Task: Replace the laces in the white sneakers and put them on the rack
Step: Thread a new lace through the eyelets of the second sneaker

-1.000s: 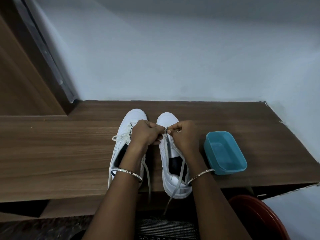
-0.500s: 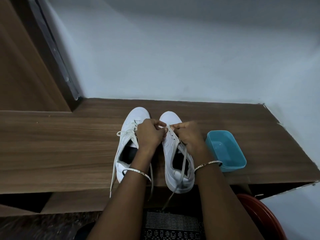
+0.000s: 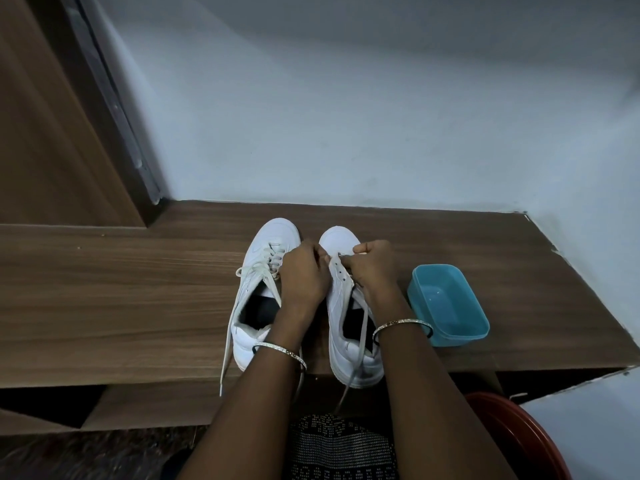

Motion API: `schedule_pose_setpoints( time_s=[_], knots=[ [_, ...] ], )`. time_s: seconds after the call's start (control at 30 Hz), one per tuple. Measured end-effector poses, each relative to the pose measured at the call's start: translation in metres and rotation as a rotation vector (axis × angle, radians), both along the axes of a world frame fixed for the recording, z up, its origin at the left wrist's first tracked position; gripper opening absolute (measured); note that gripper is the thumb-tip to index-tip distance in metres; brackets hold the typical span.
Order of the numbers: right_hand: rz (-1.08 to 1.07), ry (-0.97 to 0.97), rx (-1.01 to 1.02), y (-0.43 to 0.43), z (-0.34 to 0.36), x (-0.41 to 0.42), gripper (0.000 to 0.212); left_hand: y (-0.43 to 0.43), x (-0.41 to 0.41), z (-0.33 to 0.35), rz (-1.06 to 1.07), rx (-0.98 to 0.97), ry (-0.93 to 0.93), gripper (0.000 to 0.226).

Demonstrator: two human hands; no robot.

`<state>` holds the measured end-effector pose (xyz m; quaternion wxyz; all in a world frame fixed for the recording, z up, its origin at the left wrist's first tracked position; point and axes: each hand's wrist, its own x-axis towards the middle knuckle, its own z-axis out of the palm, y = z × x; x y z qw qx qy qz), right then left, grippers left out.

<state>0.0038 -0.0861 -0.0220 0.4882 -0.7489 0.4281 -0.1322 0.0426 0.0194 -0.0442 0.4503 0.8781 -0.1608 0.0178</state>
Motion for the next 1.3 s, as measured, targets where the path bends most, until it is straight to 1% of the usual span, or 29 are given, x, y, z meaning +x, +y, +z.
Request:
schedule_pose_setpoints(
  time_s=[0.07, 0.13, 0.2, 0.27, 0.3, 0.33, 0.4, 0.47, 0.5, 0.57, 0.63, 0.7, 0.77, 0.8, 0.83, 0.87, 0.9, 0.97, 1.03, 1.07, 1.1, 1.13, 1.17, 1.2, 1.23, 1.3],
  knots=[
    [0.035, -0.048, 0.100, -0.002, 0.002, -0.002, 0.025, 0.001, -0.002, 0.001, 0.000, -0.010, 0.003, 0.006],
    [0.064, -0.112, 0.286, -0.006, 0.007, -0.004, 0.020, 0.001, -0.001, 0.006, 0.011, -0.068, 0.022, 0.013],
    [0.043, -0.138, 0.501, -0.011, 0.016, -0.008, 0.019, 0.002, 0.003, 0.011, 0.020, -0.145, 0.037, 0.009],
    [0.044, -0.125, 0.647, -0.014, 0.024, -0.011, 0.015, 0.005, 0.013, 0.015, 0.037, -0.266, 0.111, 0.002],
    [0.040, -0.130, 0.707, -0.017, 0.026, -0.013, 0.012, 0.005, 0.015, 0.017, 0.052, -0.372, 0.190, 0.005],
    [0.021, -0.155, 0.775, -0.020, 0.028, -0.015, 0.011, 0.005, 0.016, 0.021, 0.061, -0.522, 0.284, 0.008],
    [-0.043, -0.243, 0.921, -0.025, 0.032, -0.019, 0.010, 0.006, 0.015, 0.034, 0.072, -0.840, 0.497, 0.013],
    [-0.113, -0.356, 1.028, -0.029, 0.035, -0.024, 0.012, 0.011, 0.017, 0.048, 0.103, -1.061, 0.631, 0.016],
    [-0.144, -0.414, 1.044, -0.031, 0.037, -0.026, 0.013, 0.015, 0.019, 0.055, 0.117, -1.153, 0.686, 0.016],
    [-0.199, -0.495, 0.994, -0.036, 0.036, -0.030, 0.014, 0.023, 0.027, 0.060, 0.091, -1.338, 0.812, 0.022],
    [-0.236, -0.548, 0.919, -0.040, 0.036, -0.032, 0.016, 0.033, 0.033, 0.066, 0.027, -1.531, 0.939, 0.033],
    [-0.230, -0.596, 0.895, -0.040, 0.038, -0.033, 0.020, 0.040, 0.036, 0.073, -0.068, -1.739, 1.035, 0.041],
    [-0.186, -0.620, 0.905, -0.036, 0.040, -0.032, 0.023, 0.046, 0.036, 0.080, -0.114, -1.922, 1.079, 0.040],
    [-0.164, -0.634, 0.915, -0.033, 0.041, -0.032, 0.024, 0.048, 0.036, 0.082, -0.121, -1.947, 1.072, 0.036],
    [-0.144, -0.655, 0.914, -0.030, 0.042, -0.031, 0.024, 0.048, 0.035, 0.084, -0.123, -1.902, 1.042, 0.031],
    [-0.127, -0.676, 0.892, -0.028, 0.043, -0.029, 0.025, 0.048, 0.034, 0.084, -0.105, -1.782, 0.988, 0.024],
    [-0.102, -0.693, 0.860, -0.026, 0.044, -0.028, 0.025, 0.047, 0.033, 0.082, -0.074, -1.594, 0.888, 0.019],
    [-0.037, -0.716, 0.809, -0.023, 0.046, -0.026, 0.024, 0.043, 0.030, 0.077, -0.037, -1.088, 0.537, 0.012],
    [0.034, -0.728, 0.793, -0.020, 0.048, -0.025, 0.022, 0.038, 0.026, 0.070, -0.140, -0.585, 0.173, 0.007],
    [0.060, -0.729, 0.792, -0.018, 0.049, -0.025, 0.022, 0.035, 0.024, 0.068, -0.229, -0.343, 0.065, 0.010],
    [0.076, -0.726, 0.791, -0.016, 0.049, -0.024, 0.021, 0.032, 0.023, 0.065, -0.287, -0.070, 0.006, 0.016],
    [0.090, -0.718, 0.786, -0.015, 0.051, -0.024, 0.021, 0.030, 0.022, 0.063, -0.297, 0.195, -0.036, 0.023],
    [0.097, -0.702, 0.768, -0.014, 0.050, -0.025, 0.020, 0.029, 0.021, 0.060, -0.277, 0.389, -0.070, 0.029],
    [0.102, -0.681, 0.738, -0.013, 0.050, -0.025, 0.020, 0.029, 0.021, 0.059, -0.244, 0.508, -0.087, 0.030],
    [0.102, -0.652, 0.699, -0.014, 0.048, -0.025, 0.020, 0.030, 0.021, 0.058, -0.217, 0.572, -0.100, 0.029],
    [0.094, -0.585, 0.603, -0.018, 0.043, -0.026, 0.019, 0.029, 0.025, 0.056, -0.185, 0.616, -0.117, 0.024]
  ],
)
